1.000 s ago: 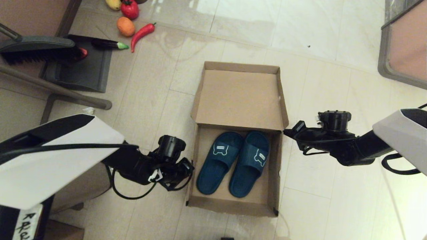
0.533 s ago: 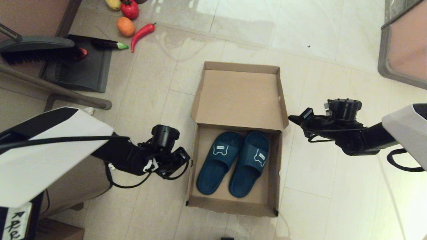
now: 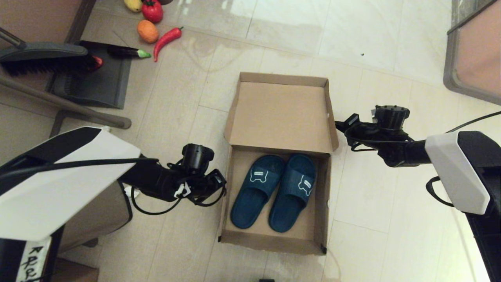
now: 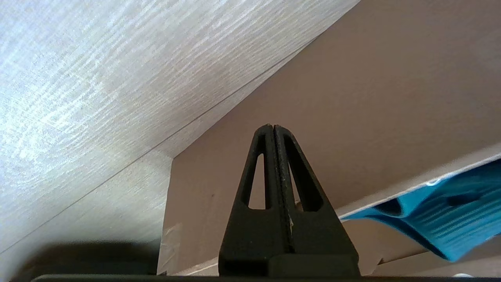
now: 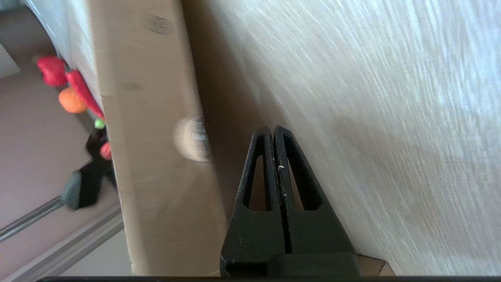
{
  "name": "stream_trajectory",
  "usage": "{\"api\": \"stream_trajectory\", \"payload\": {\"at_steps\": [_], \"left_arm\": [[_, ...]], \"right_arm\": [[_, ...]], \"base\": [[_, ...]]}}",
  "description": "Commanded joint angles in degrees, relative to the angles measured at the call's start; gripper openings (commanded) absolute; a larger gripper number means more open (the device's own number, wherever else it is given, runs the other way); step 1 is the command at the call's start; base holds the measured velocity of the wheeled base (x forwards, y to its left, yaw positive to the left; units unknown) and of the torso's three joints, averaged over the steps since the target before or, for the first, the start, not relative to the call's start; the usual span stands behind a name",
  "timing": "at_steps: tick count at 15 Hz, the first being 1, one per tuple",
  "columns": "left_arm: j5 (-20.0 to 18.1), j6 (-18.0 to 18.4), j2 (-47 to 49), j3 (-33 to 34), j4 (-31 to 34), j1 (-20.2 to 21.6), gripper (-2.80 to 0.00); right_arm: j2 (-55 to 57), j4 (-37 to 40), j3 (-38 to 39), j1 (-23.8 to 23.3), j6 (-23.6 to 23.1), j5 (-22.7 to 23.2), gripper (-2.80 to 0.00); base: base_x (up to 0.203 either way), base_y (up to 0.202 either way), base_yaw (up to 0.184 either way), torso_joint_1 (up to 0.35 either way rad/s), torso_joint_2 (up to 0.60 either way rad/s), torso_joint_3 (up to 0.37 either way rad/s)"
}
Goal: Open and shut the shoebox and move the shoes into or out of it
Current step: Close the shoe box
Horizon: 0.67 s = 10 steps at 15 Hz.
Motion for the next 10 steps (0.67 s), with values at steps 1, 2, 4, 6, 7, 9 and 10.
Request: {"api": "stream_trajectory", "payload": {"at_steps": [1,2,4,6,7,9,10], "left_arm": [[0.0,0.1,1.1,-0.6,-0.2,-0.3,-2.80],[0.0,0.6,1.6,-0.9,-0.2,-0.3,-2.80],[0.1,0.5,1.8,-1.3,-0.2,-0.3,-2.80],[0.1,0.4,1.8,-1.0,-0.2,-0.3,-2.80],[0.1,0.4,1.8,-1.0,-0.2,-0.3,-2.80],[0.1,0.4,1.9,-1.2,-0.2,-0.4,-2.80],[0.1,0.4,2.3,-1.2,-0.2,-0.4,-2.80]], "right_arm": [[3.2,-0.3,-2.1,0.2,0.9,1.2,-2.80],[3.2,-0.5,-2.1,0.4,1.3,1.2,-2.80],[3.2,-2.6,-2.1,0.4,3.8,1.4,-2.80],[3.2,-5.0,-2.1,0.4,7.6,2.9,-2.80],[3.3,-5.9,-2.1,0.4,8.4,3.2,-2.80],[3.5,-6.3,-2.1,1.1,9.6,4.0,-2.80],[3.5,-6.3,-2.1,1.2,9.8,4.7,-2.80]], "base": [[0.000,0.000,0.000,0.000,0.00,0.000],[0.000,0.000,0.000,0.000,0.00,0.000],[0.000,0.000,0.000,0.000,0.00,0.000],[0.000,0.000,0.000,0.000,0.00,0.000],[0.000,0.000,0.000,0.000,0.00,0.000],[0.000,0.000,0.000,0.000,0.00,0.000],[0.000,0.000,0.000,0.000,0.00,0.000]]}}
